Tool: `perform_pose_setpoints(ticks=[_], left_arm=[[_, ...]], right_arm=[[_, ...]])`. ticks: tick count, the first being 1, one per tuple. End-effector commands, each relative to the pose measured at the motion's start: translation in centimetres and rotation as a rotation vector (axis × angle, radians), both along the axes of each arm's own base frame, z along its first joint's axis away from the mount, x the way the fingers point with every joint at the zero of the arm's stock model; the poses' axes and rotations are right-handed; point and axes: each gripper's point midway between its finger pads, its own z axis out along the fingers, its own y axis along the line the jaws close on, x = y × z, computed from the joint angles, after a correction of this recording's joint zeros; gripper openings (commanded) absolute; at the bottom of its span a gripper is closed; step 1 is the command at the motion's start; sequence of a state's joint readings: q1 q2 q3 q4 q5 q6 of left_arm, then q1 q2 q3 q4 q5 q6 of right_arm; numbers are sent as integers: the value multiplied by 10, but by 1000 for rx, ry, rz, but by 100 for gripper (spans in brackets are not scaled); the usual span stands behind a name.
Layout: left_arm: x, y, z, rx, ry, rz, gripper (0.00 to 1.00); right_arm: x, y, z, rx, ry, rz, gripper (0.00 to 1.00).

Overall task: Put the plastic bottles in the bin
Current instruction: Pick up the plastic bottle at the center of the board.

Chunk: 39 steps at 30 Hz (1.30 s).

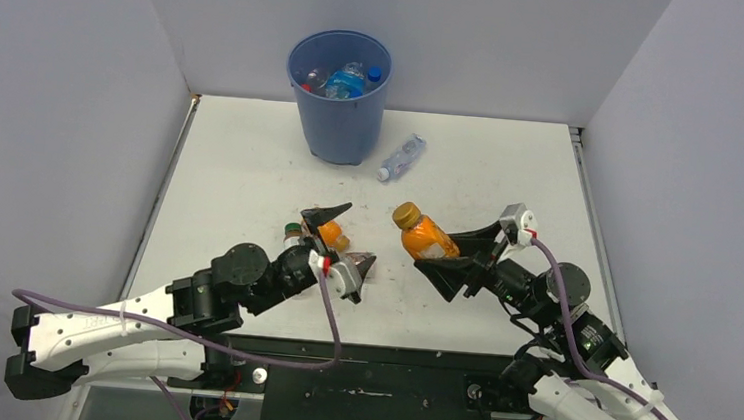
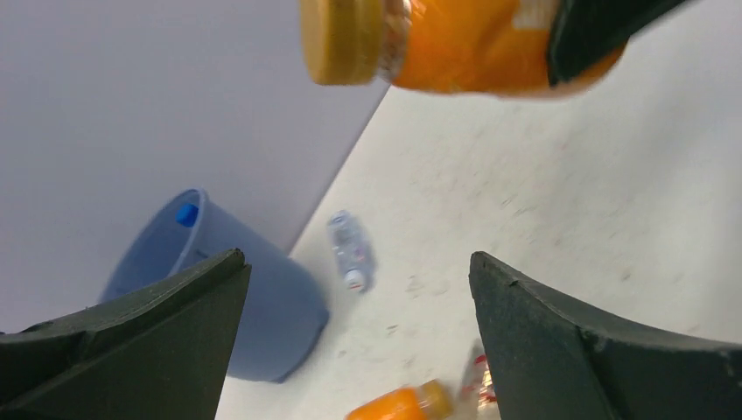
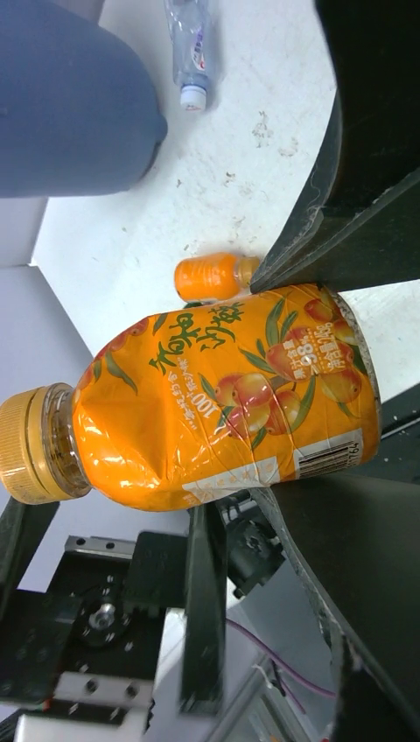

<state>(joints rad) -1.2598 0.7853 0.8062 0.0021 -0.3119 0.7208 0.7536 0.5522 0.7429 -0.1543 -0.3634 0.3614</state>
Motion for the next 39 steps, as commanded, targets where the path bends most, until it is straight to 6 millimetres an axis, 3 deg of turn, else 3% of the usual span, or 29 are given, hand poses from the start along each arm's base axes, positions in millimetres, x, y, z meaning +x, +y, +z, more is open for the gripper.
perform_pose_setpoints(ticks=[1,6,10,13,29,35,39], left_arm=[[-22,-13,52,-471,380,-95,96],[-36,-27,99,-861,655,-329,96],[-16,-33,115,-1024,874,-430,96],[-2,-33,120,-1086,945,-504,97],[7,-69,103,-975,1054,-548,83],[9,-74,99,-961,1051,-549,69],[7,-80,91,-939,1063,-552,65]], right_arm=[[8,-9,22,109,-80,-75,35],[6,-13,21,155,-111,-83,34],[6,-14,24,190,-124,-90,33],[7,-13,23,201,-124,-89,32],[16,0,6,192,-86,-74,31],[19,2,2,187,-76,-74,31],[20,4,1,191,-69,-73,31]])
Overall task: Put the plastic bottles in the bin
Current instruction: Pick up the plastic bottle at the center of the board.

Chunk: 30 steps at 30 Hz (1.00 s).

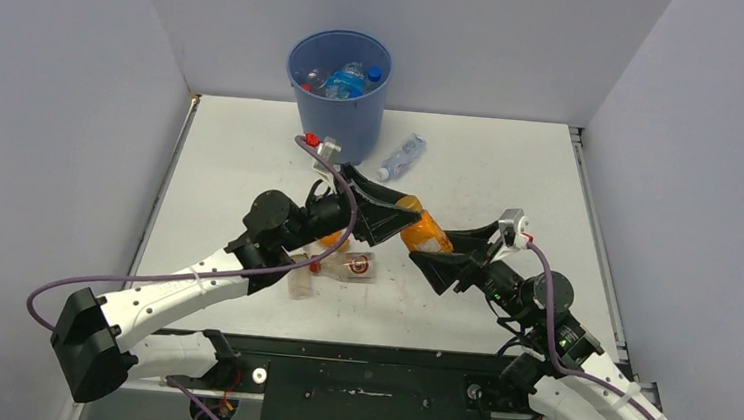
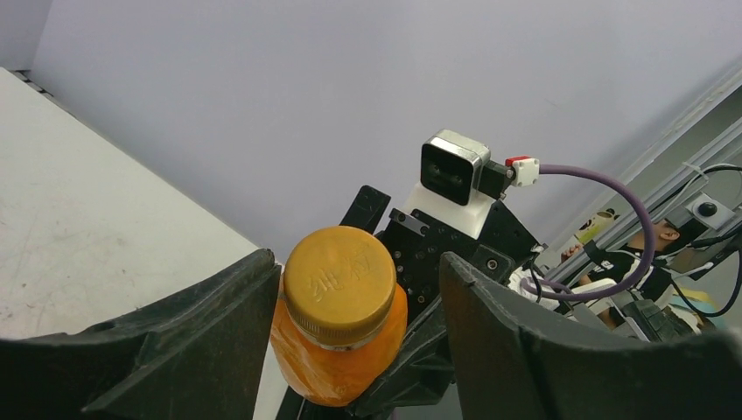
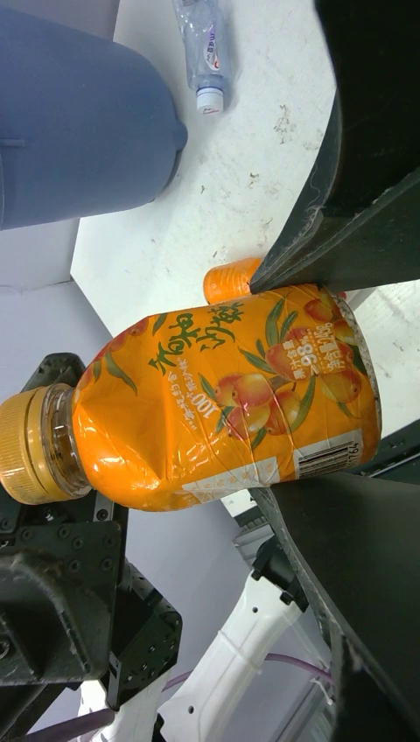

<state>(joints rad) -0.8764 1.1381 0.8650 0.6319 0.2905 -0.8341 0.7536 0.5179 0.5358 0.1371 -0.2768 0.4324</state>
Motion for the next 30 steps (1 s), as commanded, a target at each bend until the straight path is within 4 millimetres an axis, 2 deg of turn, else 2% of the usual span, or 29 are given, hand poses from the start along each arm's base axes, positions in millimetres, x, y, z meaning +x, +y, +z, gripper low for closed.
perform_pose_setpoints(ticks=[1,4,8,9,10,11,12,13,14,15,24,26,30], left_arm=[[-11,-2,29,-62,-78,-33,62],[-12,-5,27,-56,-81,-38,44],[-13,-3,30,-59,-100,-30,12],[-13,-2,31,-59,-108,-26,4],[-12,-1,32,-56,-113,-17,0],[-11,2,33,-53,-116,-1,0],[-9,6,35,-50,-126,21,0],[-6,9,35,-42,-130,47,0],[-3,15,38,-39,-143,76,0],[2,20,40,-32,-149,113,0],[63,89,63,-4,-172,419,0],[79,108,73,12,-205,514,0],[118,150,102,76,-312,783,0]], right_arm=[[0,2,20,64,-51,6,31],[0,4,19,66,-47,12,31],[-1,5,19,62,-41,25,34],[-2,5,18,58,-31,27,42],[-2,6,17,53,-17,29,57],[-2,6,16,46,-5,30,77],[-2,5,15,38,10,26,90],[-2,4,16,32,22,25,96],[-3,2,18,26,28,19,91],[-5,0,21,21,29,17,90],[-26,-26,61,14,-2,-9,90],[-25,-32,61,16,-3,-35,90],[-8,-51,40,33,49,-185,90]])
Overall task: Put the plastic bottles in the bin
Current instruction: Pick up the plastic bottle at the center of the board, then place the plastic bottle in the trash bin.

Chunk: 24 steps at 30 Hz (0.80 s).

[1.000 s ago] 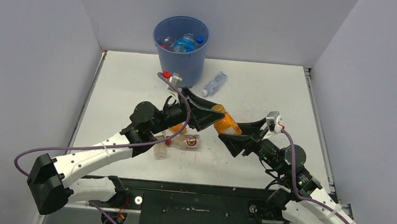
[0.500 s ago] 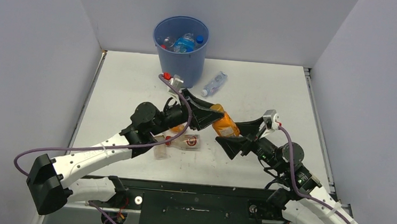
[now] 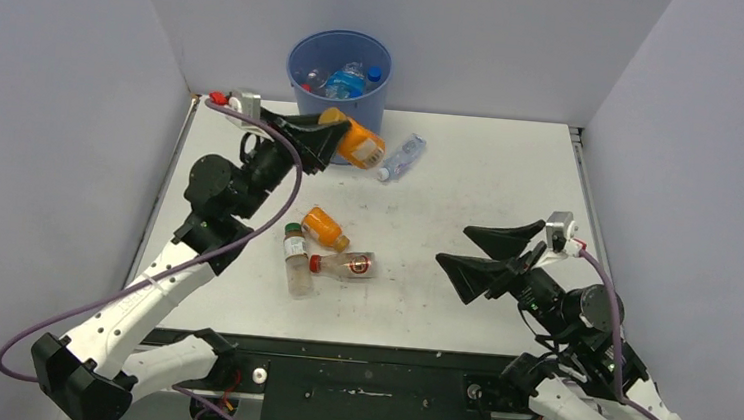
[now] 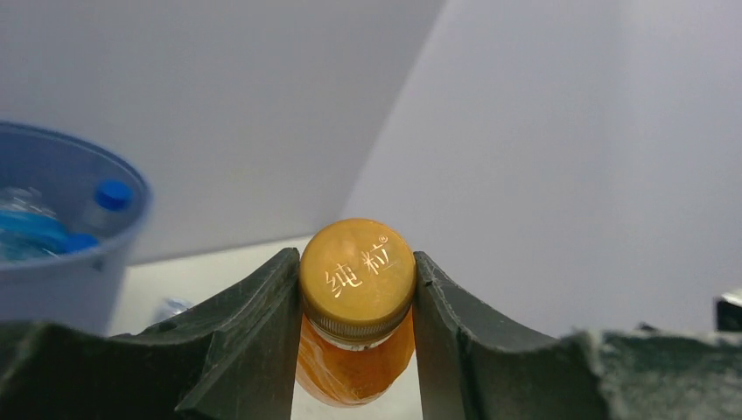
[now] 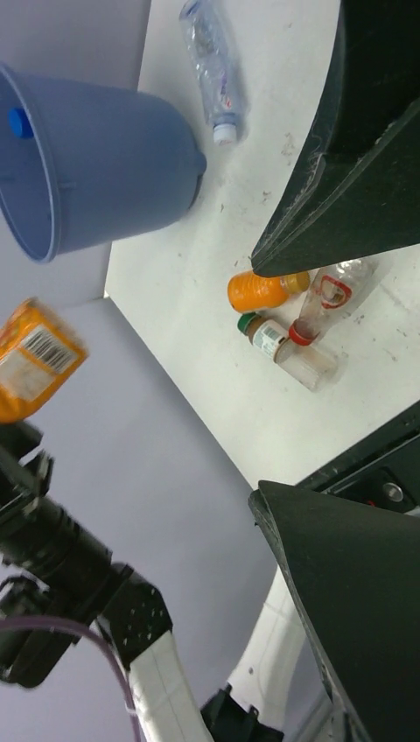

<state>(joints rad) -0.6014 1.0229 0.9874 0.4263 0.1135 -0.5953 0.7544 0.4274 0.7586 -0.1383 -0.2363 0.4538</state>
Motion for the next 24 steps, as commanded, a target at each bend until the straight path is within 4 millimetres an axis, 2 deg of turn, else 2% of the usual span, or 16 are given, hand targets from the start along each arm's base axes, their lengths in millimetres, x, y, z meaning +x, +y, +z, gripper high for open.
perform_pose_setpoints(ticks=[1,4,5,6,10,14,15,17,22,24], left_arm=[[35,57,62,46,-183,343,0],[67,83,81,119,-276,570,0],[83,89,81,142,-285,634,0],[96,94,84,152,-295,675,0],[147,105,85,192,-330,774,0],[209,107,61,232,-283,805,0],[221,109,60,226,-272,813,0],[247,108,45,242,-230,815,0],[303,96,8,333,-135,812,0],[320,92,-9,358,-85,800,0]], right_arm=[[25,-26,-29,3,81,-205,90],[38,-38,-56,23,143,-306,90],[41,-41,-65,28,167,-335,90],[44,-42,-77,28,190,-355,90],[51,-44,-101,22,252,-396,90],[57,-45,-123,-18,297,-430,90],[59,-45,-128,-32,302,-441,90],[65,-46,-136,-61,309,-466,90],[74,-44,-152,-109,325,-501,90],[76,-44,-157,-119,328,-506,90]])
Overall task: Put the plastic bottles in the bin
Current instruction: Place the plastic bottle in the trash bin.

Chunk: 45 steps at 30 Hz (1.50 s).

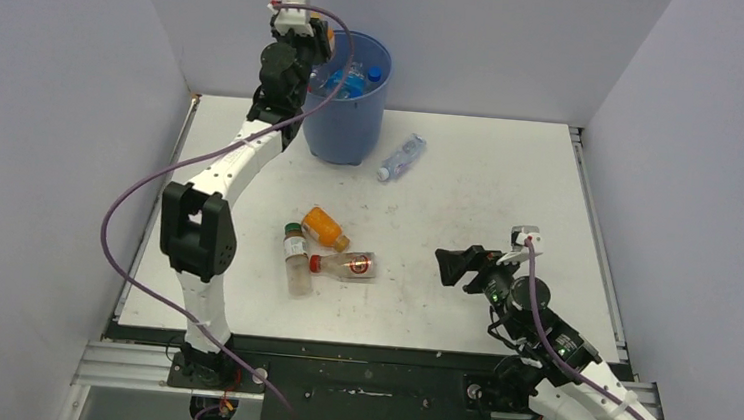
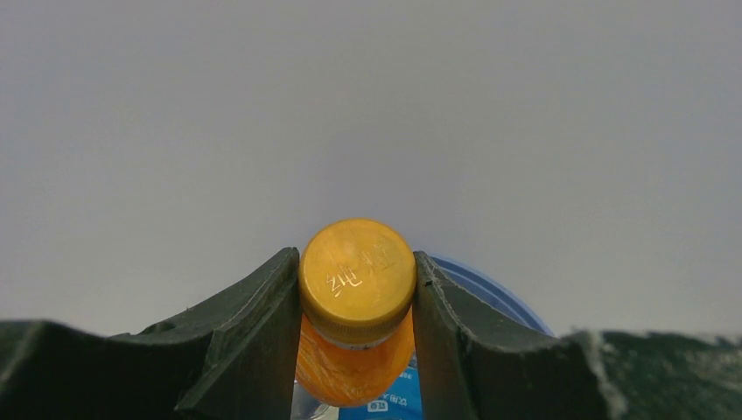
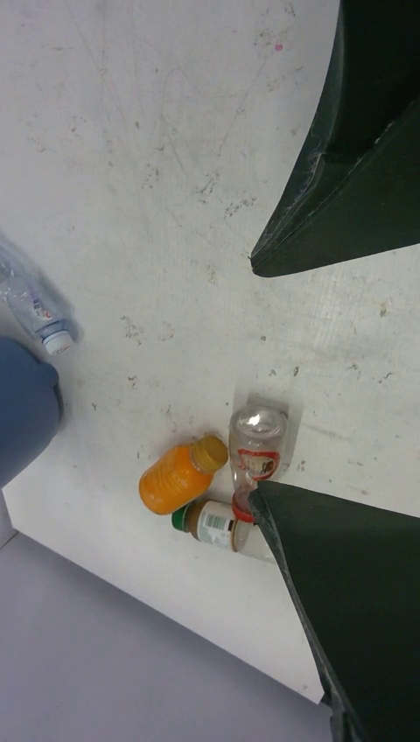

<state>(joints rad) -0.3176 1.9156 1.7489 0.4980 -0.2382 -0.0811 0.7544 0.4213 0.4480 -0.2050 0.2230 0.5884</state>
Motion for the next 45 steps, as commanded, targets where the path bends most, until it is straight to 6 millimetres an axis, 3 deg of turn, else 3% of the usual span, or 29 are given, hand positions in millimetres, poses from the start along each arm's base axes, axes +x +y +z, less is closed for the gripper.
perform_pose_setpoints(ticks=[1,7,11,12,15,17,18,22,24,26,29,31,34,37,40,45], left_arm=[[18,-2,14,-20,7,10,0],[43,-12,-37,-84,91,-5,0],[51,-14,-52,-72,128,5,8],[51,-12,-52,-72,130,11,17],[47,-9,-47,-83,130,20,71],[39,-8,-34,-103,102,9,94],[33,-7,-22,-120,78,1,97],[-6,-5,37,-212,-38,-58,96],[-38,-5,76,-245,-114,-97,96],[-69,-4,101,-268,-161,-130,96],[-111,0,113,-284,-172,-180,96],[-137,4,111,-271,-154,-196,96],[-172,15,90,-225,-71,-180,96],[-206,35,51,-174,54,-129,96],[-235,52,-2,-141,183,-88,96],[-271,63,-93,-157,398,-84,96]], right_arm=[[11,-3,2,3,-30,-50,90],[11,-5,-6,-15,-16,-62,90],[9,-9,-5,-31,-7,-68,90],[9,-10,-5,-33,-7,-72,90],[8,-13,-2,-38,-9,-76,90],[8,-14,1,-38,-12,-82,90],[8,-14,4,-33,-16,-82,90],[8,-15,14,-29,-26,-84,90],[9,-14,17,-34,-25,-84,90],[10,-14,18,-36,-18,-87,90],[11,-11,20,-28,-7,-87,90],[12,-8,20,-15,2,-83,90],[14,1,20,12,4,-55,90],[17,14,16,21,11,-18,90],[19,37,8,-10,28,82,90],[19,100,-17,-61,90,343,91]])
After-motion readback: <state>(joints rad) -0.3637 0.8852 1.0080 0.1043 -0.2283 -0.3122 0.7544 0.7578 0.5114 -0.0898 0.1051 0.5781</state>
